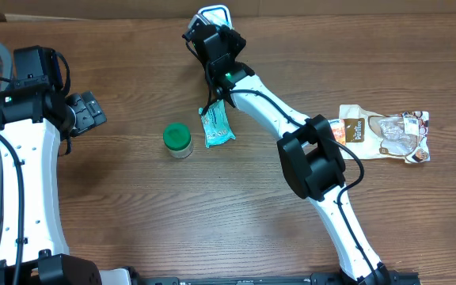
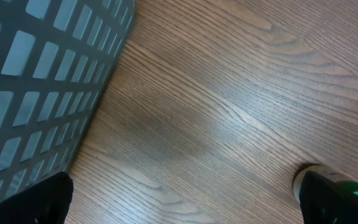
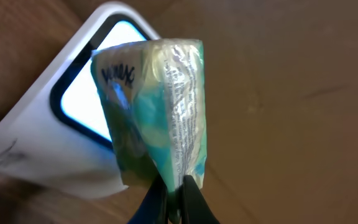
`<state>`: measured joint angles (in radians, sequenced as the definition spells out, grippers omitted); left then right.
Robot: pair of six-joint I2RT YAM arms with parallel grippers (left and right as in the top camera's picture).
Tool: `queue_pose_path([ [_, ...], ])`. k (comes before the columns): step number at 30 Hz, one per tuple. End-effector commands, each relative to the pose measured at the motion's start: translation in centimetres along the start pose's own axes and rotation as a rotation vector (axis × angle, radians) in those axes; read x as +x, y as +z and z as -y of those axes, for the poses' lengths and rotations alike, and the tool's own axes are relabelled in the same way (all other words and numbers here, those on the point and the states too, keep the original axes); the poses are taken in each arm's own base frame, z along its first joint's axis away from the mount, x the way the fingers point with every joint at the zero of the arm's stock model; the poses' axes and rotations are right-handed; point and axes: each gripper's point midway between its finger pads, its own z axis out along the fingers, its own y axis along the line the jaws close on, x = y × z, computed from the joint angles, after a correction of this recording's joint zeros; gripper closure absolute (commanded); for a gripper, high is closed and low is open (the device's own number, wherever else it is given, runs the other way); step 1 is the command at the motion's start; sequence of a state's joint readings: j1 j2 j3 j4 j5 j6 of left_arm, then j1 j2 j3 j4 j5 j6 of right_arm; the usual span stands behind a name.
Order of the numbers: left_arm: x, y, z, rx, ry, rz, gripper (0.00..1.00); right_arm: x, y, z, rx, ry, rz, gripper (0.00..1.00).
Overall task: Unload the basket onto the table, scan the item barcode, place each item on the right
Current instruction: 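Carry the pack right and release it beside the bag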
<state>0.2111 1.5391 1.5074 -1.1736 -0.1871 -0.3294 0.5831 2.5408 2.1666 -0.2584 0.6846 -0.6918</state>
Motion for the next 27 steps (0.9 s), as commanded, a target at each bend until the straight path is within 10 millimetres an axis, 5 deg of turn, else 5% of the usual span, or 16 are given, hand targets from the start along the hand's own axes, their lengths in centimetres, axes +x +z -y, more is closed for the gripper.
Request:
queue_pose_path([
  [1, 0.0, 0.0, 0.2, 0.006, 0.02, 0.002, 0.01, -4.3, -5.2, 6.3, -0.015, 0.211, 0.104, 0.96],
  [5, 0.0, 0.0, 0.2, 0.006, 0.02, 0.002, 0.01, -5.6, -9.8, 8.8, -0.144, 0.347, 0.136, 0.96],
  [9, 0.0, 0.0, 0.2, 0.006, 0.02, 0.002, 0.0, -5.3, -17.5, 9.0, -0.462, 0.534, 0.099, 0.96],
  [11, 0.0, 0.0, 0.2, 0.006, 0.02, 0.002, 0.0, -4.3, -20.4, 9.2, -0.566, 0.605, 0.042, 0.96],
  [14, 0.0, 0.0, 0.2, 0.006, 0.02, 0.002, 0.0, 0.0, -24.9, 9.5, -0.748, 0.742, -0.157, 0.96],
  [19, 0.0, -0.1, 0.2, 0.006, 0.02, 0.003, 0.0, 8.9, -25.6, 9.6, -0.787, 0.827, -0.537, 0.96],
  [27, 0.0, 0.0, 0.2, 0.006, 0.02, 0.002, 0.01, 23.3, -20.9, 7.9, -0.696, 0.968, -0.974, 0.96],
])
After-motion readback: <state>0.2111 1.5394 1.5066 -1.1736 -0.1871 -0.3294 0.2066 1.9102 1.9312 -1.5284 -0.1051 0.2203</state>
